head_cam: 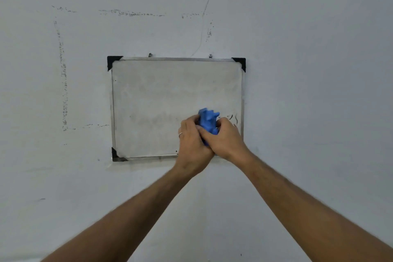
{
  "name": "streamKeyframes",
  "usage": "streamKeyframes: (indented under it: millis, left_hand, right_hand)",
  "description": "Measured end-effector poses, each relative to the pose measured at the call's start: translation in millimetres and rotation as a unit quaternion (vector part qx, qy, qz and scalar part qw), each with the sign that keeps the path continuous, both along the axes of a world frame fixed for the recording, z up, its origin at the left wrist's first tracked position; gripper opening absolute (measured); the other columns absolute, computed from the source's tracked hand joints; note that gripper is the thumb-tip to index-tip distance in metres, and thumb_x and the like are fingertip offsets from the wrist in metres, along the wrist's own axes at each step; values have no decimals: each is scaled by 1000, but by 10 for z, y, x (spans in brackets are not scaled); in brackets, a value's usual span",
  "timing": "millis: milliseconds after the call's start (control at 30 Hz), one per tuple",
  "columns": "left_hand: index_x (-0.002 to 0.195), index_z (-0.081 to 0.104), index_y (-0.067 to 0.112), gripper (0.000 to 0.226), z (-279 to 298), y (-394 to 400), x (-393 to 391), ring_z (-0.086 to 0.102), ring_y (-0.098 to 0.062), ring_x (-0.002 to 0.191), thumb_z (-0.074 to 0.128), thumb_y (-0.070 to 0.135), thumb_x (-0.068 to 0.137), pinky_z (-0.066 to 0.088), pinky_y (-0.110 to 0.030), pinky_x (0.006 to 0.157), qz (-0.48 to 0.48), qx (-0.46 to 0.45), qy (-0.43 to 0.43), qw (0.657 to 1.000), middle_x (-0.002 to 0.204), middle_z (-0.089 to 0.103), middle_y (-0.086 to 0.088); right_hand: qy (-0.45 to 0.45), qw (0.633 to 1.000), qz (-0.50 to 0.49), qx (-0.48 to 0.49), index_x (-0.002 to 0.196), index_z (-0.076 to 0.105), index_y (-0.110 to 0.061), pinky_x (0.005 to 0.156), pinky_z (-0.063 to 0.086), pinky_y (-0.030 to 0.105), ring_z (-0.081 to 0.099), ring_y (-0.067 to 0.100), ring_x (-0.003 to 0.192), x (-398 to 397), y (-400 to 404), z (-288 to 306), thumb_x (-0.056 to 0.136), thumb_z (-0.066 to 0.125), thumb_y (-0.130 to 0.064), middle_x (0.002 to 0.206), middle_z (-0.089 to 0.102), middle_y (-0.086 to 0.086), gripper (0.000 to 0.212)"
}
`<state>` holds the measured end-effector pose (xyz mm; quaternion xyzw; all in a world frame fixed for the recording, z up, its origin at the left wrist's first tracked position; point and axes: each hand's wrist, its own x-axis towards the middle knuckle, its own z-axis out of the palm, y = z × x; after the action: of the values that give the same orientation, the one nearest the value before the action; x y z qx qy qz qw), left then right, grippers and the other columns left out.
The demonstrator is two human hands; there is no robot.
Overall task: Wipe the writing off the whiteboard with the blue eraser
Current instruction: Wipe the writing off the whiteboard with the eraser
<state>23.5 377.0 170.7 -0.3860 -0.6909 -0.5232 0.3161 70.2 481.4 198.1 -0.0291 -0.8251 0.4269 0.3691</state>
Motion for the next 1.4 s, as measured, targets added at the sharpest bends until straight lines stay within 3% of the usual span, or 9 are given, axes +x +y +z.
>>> streamKeyframes:
  millis: [167,267,400,533,667,833,967,1267,1400]
  left_hand:
    - [149,33,27,100,92,-197,78,44,-2,122,88,47,68,44,-20,101,-71,-149,64,984,142,38,17]
    - [145,43,25,85,142,-451,-121,44,-7,127,76,62,76,42,-35,109,8,-178,113,977,141,44,13]
    - [135,52,18,66,182,-901,-539,44,-23,127,62,59,84,34,-41,111,197,-137,159,958,137,46,0]
    - [142,42,20,70,167,-1206,-849,33,-32,138,55,59,85,24,-52,114,340,-128,152,919,149,37,-5]
    - [152,32,19,81,51,-1293,-989,22,-36,148,50,63,87,12,-59,119,371,-182,156,897,161,25,-6]
    - [154,32,21,78,70,-1398,-973,21,-34,150,43,64,90,14,-59,119,376,-215,155,888,164,23,-4]
    - [155,31,22,76,88,-1456,-991,21,-31,150,41,63,91,16,-57,119,373,-230,166,884,165,23,-3]
    - [160,21,22,81,7,-1504,-1063,13,-31,154,40,62,92,11,-57,122,378,-251,184,872,170,11,-2]
    - [162,15,20,85,-63,-1462,-1104,4,-31,156,39,62,91,4,-59,123,377,-244,189,874,171,5,-3]
  right_hand:
    - [101,995,-22,-6,124,50,-26,74,60,36,66,9,84,40,206,-33,85,71,-50,102,65,-7,51]
    - [136,970,-154,131,132,46,-30,71,51,35,61,13,88,77,475,-47,87,55,-68,109,59,-7,60]
    - [101,929,-262,241,140,42,-22,71,48,38,57,26,93,68,868,-72,93,49,-53,113,49,4,57]
    - [72,918,-262,289,146,37,-18,78,52,45,53,28,97,-54,894,-67,93,55,-48,118,46,10,64]
    - [55,876,-252,408,140,43,-17,74,52,44,55,28,91,-66,815,-241,89,53,-52,115,49,9,63]
    - [82,916,-276,278,139,47,-17,74,52,43,55,30,94,-89,788,-1,87,63,-45,115,49,10,61]
    - [69,894,-232,377,138,48,-17,70,53,42,57,28,89,-150,670,-141,86,61,-48,114,52,8,61]
    - [57,873,-236,422,132,53,-21,65,54,41,50,26,95,-97,799,-149,83,63,-49,111,52,4,57]
    - [49,892,-274,356,136,52,-20,69,53,44,49,28,98,19,1031,60,84,65,-43,113,52,6,58]
